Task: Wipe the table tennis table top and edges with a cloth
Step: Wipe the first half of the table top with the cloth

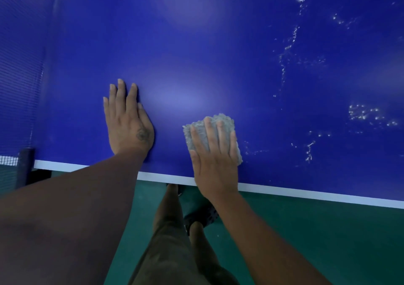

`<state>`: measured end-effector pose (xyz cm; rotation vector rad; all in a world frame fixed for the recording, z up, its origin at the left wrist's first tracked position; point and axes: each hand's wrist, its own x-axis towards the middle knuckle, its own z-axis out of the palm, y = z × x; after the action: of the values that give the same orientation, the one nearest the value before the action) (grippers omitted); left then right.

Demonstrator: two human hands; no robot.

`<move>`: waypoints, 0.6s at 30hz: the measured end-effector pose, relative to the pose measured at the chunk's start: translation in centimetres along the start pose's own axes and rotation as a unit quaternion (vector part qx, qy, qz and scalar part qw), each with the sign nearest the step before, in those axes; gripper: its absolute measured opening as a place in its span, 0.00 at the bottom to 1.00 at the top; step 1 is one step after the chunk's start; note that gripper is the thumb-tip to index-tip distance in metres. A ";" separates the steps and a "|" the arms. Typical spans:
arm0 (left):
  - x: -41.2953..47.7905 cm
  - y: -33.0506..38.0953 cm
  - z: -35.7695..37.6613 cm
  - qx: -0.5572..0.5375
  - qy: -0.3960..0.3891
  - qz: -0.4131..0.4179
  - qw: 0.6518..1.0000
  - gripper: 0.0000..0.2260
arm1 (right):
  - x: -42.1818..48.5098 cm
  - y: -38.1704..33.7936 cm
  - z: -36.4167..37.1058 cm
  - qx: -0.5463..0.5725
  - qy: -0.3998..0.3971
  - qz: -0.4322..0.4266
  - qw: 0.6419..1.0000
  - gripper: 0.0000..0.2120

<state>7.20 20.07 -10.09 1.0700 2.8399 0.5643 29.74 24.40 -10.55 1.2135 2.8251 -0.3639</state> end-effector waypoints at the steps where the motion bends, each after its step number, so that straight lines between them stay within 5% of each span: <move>1: 0.0 0.0 0.0 0.001 0.001 0.001 1.000 0.23 | 1.3 -0.4 0.1 -0.004 0.001 -0.019 1.000 0.28; 6: 0.0 -0.1 0.2 0.007 0.012 0.010 1.000 0.22 | 7.1 0.0 -0.6 -0.016 0.023 -0.061 0.998 0.27; 13: 0.1 -0.2 0.4 0.023 -0.002 0.006 1.000 0.23 | 7.6 10.5 -3.9 -0.037 0.005 0.136 0.990 0.29; 18: 0.1 -0.2 0.2 0.027 -0.019 -0.003 0.999 0.25 | 0.2 7.7 -2.7 -0.060 0.006 0.035 0.998 0.28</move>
<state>7.01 20.02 -10.33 1.0680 2.8399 0.4654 35.28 30.33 -9.51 1.2901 2.7603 -0.1816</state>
